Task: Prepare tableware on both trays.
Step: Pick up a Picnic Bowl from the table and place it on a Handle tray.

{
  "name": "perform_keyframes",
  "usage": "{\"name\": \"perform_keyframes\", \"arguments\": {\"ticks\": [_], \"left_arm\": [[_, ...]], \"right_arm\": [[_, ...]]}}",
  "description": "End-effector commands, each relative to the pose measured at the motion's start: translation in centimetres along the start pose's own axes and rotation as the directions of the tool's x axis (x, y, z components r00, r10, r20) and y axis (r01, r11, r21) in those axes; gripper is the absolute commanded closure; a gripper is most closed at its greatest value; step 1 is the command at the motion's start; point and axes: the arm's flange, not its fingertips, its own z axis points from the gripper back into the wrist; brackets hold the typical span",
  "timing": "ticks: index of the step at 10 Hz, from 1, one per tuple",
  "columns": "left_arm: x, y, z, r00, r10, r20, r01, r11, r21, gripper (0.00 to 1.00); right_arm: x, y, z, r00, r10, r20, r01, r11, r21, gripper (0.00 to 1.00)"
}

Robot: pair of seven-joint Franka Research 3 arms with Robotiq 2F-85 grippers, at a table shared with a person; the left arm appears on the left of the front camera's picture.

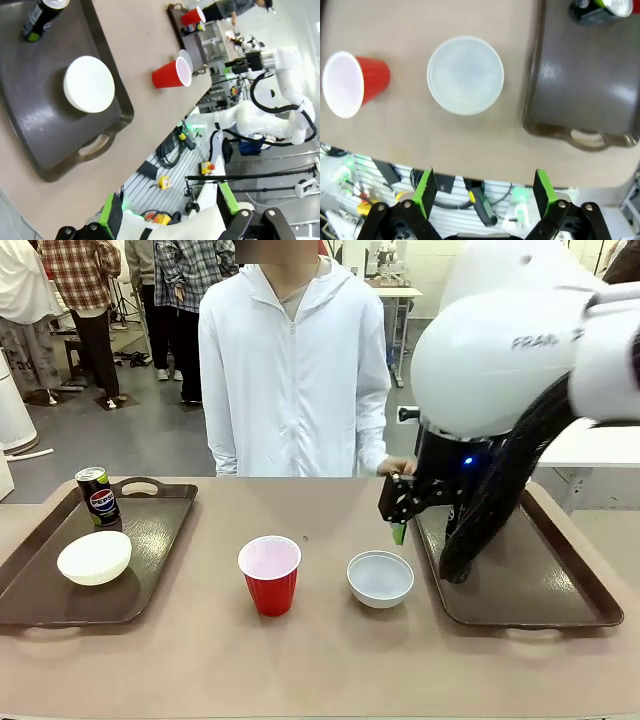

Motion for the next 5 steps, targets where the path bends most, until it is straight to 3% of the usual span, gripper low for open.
{"name": "perform_keyframes", "arguments": {"ticks": [1,5], "left_arm": [[-0.1,-0.2,0.0,1.0,-0.004,0.003,0.004,1.0,0.0,0.0],[-0.1,-0.2,0.0,1.0,-0.004,0.003,0.004,1.0,0.0,0.0]], "right_arm": [[2.0,0.4,-3.4,0.999,-0.011,0.033,0.009,0.999,0.045,0.0],[4.5,-1.2,-8.6,0.985,-0.039,0.171,0.029,0.998,0.059,0.0]]}}
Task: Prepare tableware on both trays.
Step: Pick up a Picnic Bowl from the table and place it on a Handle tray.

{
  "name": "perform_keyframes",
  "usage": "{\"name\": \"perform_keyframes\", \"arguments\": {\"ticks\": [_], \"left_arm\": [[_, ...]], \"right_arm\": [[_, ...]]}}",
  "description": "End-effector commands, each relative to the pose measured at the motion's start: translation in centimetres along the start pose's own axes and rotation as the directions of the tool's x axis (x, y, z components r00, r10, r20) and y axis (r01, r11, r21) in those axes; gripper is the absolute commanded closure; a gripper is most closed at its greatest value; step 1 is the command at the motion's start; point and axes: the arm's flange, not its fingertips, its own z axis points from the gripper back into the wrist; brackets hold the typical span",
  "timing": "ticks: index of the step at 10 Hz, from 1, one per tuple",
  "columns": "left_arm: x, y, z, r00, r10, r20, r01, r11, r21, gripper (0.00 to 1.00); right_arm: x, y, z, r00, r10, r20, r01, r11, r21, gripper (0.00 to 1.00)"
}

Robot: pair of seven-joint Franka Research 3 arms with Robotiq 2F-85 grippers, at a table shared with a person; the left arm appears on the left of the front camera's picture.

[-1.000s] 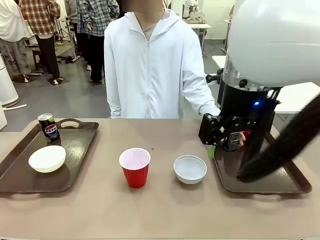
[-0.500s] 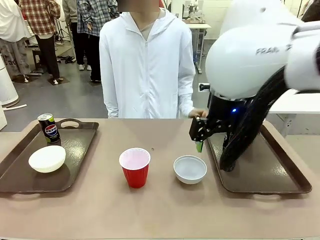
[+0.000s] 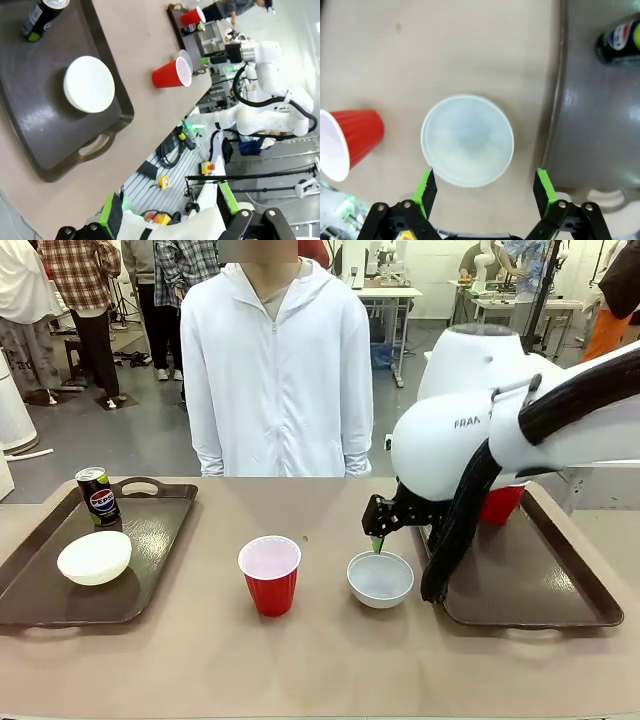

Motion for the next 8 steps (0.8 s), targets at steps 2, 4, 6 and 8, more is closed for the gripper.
{"name": "perform_keyframes", "arguments": {"ticks": [2,4,6,8], "left_arm": [[-0.1,-0.2,0.0,1.0,-0.004,0.003,0.004,1.0,0.0,0.0],[-0.1,-0.2,0.0,1.0,-0.004,0.003,0.004,1.0,0.0,0.0],[-0.1,-0.2,0.0,1.0,-0.004,0.003,0.004,1.0,0.0,0.0],[-0.1,-0.2,0.0,1.0,-0.004,0.003,0.004,1.0,0.0,0.0]], "right_arm": [[0.7,-1.2,-3.1,0.997,-0.01,0.076,0.011,1.0,-0.007,0.0],[0.7,-1.6,-4.6,0.998,-0.005,0.056,0.005,1.0,-0.006,0.0],[0.7,-1.7,-5.4,1.0,0.012,0.019,-0.013,0.999,0.035,0.55],[0.9,-2.5,-5.6,1.0,0.002,0.01,-0.002,0.999,0.046,1.0]]}}
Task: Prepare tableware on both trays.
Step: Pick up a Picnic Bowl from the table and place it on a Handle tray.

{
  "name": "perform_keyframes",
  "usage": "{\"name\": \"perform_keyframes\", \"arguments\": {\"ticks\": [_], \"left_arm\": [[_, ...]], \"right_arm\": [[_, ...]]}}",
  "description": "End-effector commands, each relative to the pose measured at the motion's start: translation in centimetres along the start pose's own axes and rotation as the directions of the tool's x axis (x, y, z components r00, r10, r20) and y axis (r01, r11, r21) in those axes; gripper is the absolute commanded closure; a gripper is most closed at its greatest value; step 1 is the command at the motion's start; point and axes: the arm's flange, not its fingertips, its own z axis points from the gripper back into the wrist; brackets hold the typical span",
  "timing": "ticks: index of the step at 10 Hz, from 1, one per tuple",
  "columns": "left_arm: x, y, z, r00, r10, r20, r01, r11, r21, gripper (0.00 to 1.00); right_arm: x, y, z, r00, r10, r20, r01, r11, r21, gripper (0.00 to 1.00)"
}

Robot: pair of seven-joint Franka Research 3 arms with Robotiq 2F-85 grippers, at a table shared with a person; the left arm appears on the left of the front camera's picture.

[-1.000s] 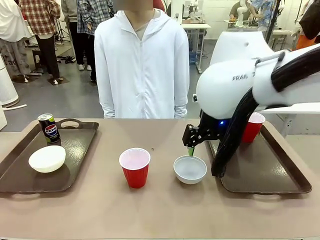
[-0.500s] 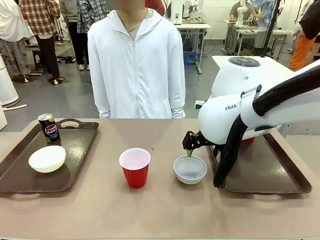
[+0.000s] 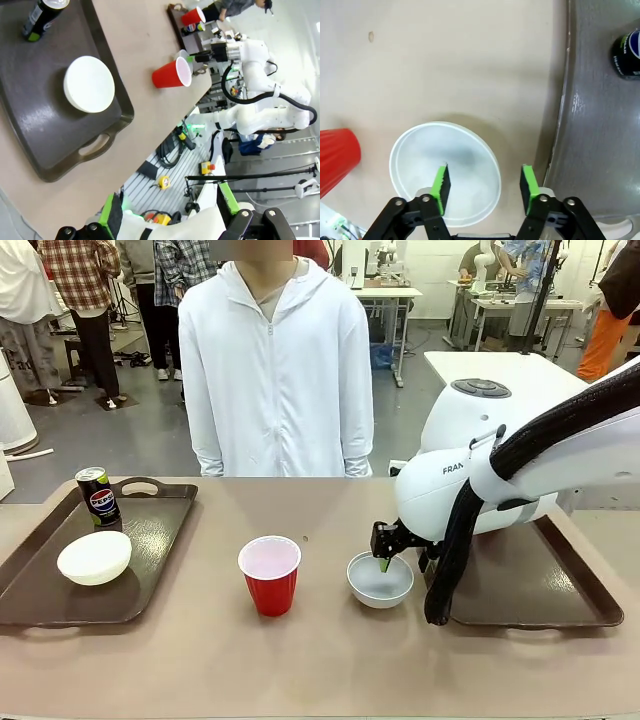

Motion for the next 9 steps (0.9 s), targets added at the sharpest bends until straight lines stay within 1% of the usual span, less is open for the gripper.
{"name": "perform_keyframes", "arguments": {"ticks": [1,2,3,4,5,8,9], "left_arm": [[-0.07,-0.18,0.03,1.0,-0.004,0.003,0.004,1.0,0.0,0.0],[-0.07,-0.18,0.03,1.0,-0.004,0.003,0.004,1.0,0.0,0.0],[-0.07,-0.18,0.03,1.0,-0.004,0.003,0.004,1.0,0.0,0.0],[-0.07,-0.18,0.03,1.0,-0.004,0.003,0.004,1.0,0.0,0.0],[-0.07,-0.18,0.03,1.0,-0.004,0.003,0.004,1.0,0.0,0.0],[-0.07,-0.18,0.03,1.0,-0.004,0.003,0.004,1.0,0.0,0.0],[-0.07,-0.18,0.03,1.0,-0.004,0.003,0.004,1.0,0.0,0.0]], "right_arm": [[0.28,-0.68,-0.15,1.0,-0.004,0.004,0.004,1.0,0.031,1.0],[0.27,-0.85,-0.19,1.0,-0.018,-0.004,0.018,0.999,0.035,1.0],[0.24,-0.99,-0.16,1.0,-0.019,-0.003,0.019,0.999,0.036,0.85],[0.24,-1.07,-0.16,1.0,-0.022,-0.001,0.022,0.999,0.038,0.96],[0.27,-1.08,-0.17,1.0,-0.022,0.0,0.022,0.999,0.036,1.0],[0.03,-1.17,-0.04,1.0,-0.021,-0.006,0.021,0.999,0.038,1.0],[-0.41,-1.01,0.7,1.0,-0.006,-0.003,0.006,1.0,0.013,1.0]]}}
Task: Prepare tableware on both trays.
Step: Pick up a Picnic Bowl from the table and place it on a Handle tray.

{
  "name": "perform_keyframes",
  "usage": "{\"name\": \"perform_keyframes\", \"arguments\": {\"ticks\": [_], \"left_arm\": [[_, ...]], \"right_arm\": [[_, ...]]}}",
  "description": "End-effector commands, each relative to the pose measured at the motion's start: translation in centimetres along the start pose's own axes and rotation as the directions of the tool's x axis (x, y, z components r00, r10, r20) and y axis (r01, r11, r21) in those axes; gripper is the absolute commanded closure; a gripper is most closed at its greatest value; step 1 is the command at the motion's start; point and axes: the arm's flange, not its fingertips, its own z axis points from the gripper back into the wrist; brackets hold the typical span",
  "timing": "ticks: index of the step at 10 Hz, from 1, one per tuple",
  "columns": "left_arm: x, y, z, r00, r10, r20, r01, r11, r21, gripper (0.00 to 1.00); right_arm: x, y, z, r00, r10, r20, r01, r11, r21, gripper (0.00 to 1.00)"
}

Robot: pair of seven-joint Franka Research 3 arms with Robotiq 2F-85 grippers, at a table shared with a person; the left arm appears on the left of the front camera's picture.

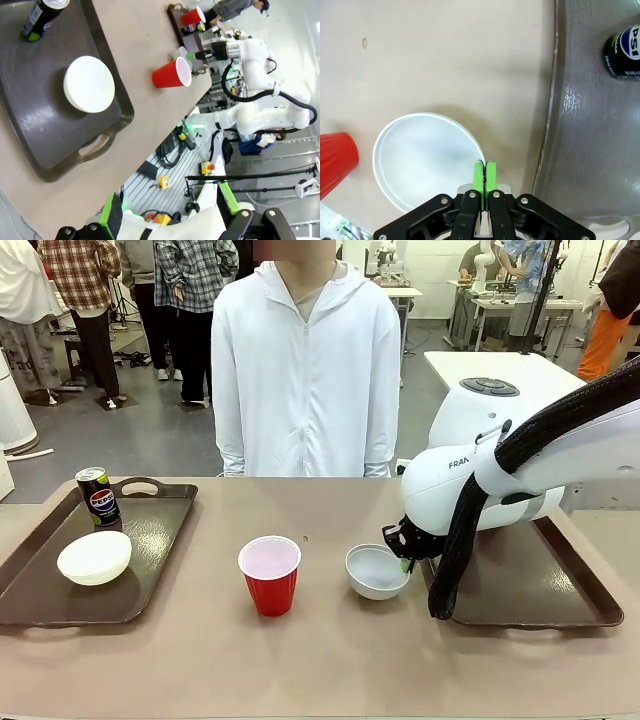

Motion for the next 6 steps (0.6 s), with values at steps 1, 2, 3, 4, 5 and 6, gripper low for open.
{"name": "perform_keyframes", "arguments": {"ticks": [1,2,3,4,5,6], "left_arm": [[-0.1,-0.2,0.0,1.0,-0.004,0.003,0.004,1.0,0.0,0.0],[-0.1,-0.2,0.0,1.0,-0.004,0.003,0.004,1.0,0.0,0.0],[-0.1,-0.2,0.0,1.0,-0.004,0.003,0.004,1.0,0.0,0.0],[-0.1,-0.2,0.0,1.0,-0.004,0.003,0.004,1.0,0.0,0.0],[-0.1,-0.2,0.0,1.0,-0.004,0.003,0.004,1.0,0.0,0.0],[-0.1,-0.2,0.0,1.0,-0.004,0.003,0.004,1.0,0.0,0.0]], "right_arm": [[-1.4,0.6,2.4,0.998,0.059,-0.002,-0.059,0.998,0.026,1.0],[-2.6,1.5,5.9,0.994,0.108,0.014,-0.108,0.994,0.002,1.0],[-4.2,2.0,10.8,0.986,0.163,0.042,-0.162,0.986,-0.028,1.0],[-5.5,1.8,14.5,0.978,0.202,0.042,-0.201,0.979,-0.041,1.0],[-6.2,1.0,17.0,0.973,0.224,0.051,-0.22,0.973,-0.069,1.0],[-6.7,-0.7,18.3,0.974,0.226,0.025,-0.222,0.969,-0.11,1.0]]}}
